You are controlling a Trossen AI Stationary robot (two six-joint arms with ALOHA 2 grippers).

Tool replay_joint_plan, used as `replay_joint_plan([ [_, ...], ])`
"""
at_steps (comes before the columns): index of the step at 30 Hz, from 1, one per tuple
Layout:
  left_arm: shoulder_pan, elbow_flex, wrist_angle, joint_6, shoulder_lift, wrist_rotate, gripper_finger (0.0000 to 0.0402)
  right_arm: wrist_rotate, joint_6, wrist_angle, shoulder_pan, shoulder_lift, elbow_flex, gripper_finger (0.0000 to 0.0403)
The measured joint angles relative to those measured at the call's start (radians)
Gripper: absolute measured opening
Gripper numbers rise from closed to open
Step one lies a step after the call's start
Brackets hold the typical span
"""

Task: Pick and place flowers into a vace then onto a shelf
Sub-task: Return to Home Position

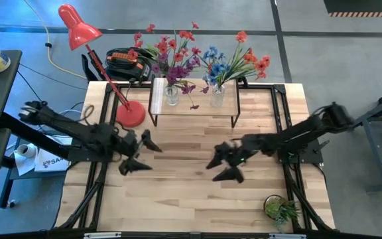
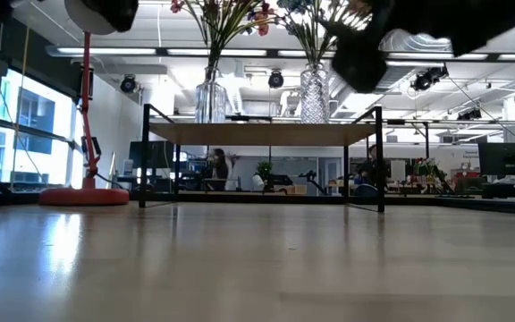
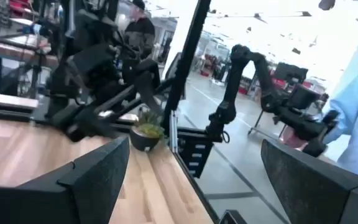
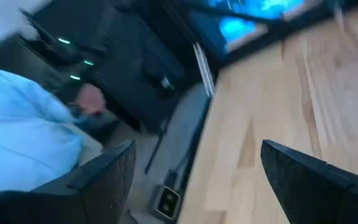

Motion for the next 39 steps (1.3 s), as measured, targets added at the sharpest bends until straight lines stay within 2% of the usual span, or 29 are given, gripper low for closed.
replay_joint_plan([
  [4, 0.077, -0.013, -0.165, 0.005, -0.176, 0.059, 0.0397, 0.060, -0.015, 0.016, 0.013, -0.165, -0.120, 0.0334],
  [8, 0.119, -0.014, -0.382, 0.023, -0.355, 0.055, 0.0397, 0.184, -0.059, -0.001, 0.029, -0.330, -0.208, 0.0334],
  [13, 0.132, -0.014, -0.576, 0.026, -0.539, -0.033, 0.0397, 0.268, -0.119, -0.040, 0.020, -0.497, -0.292, 0.0334],
  [18, 0.131, -0.014, -0.726, 0.027, -0.674, -0.077, 0.0397, 0.272, -0.119, -0.037, -0.013, -0.627, -0.386, 0.0334],
  [22, 0.131, -0.047, -0.741, 0.032, -0.764, -0.077, 0.0397, 0.272, -0.118, 0.017, -0.032, -0.717, -0.470, 0.0334],
  [25, 0.131, -0.121, -0.689, 0.016, -0.813, -0.072, 0.0397, 0.272, -0.121, 0.077, -0.042, -0.772, -0.530, 0.0334],
  [29, 0.131, -0.222, -0.619, -0.022, -0.805, -0.050, 0.0397, 0.277, -0.135, 0.118, -0.053, -0.835, -0.576, 0.0334],
  [33, 0.132, -0.313, -0.549, -0.052, -0.808, -0.091, 0.0397, 0.294, -0.131, 0.112, -0.063, -0.878, -0.602, 0.0334],
  [36, 0.132, -0.377, -0.405, -0.046, -0.809, -0.063, 0.0397, 0.294, -0.135, 0.125, -0.063, -0.904, -0.610, 0.0334],
  [39, 0.131, -0.389, -0.413, -0.049, -0.805, -0.025, 0.0397, 0.280, -0.171, 0.183, -0.063, -0.929, -0.611, 0.0334],
])
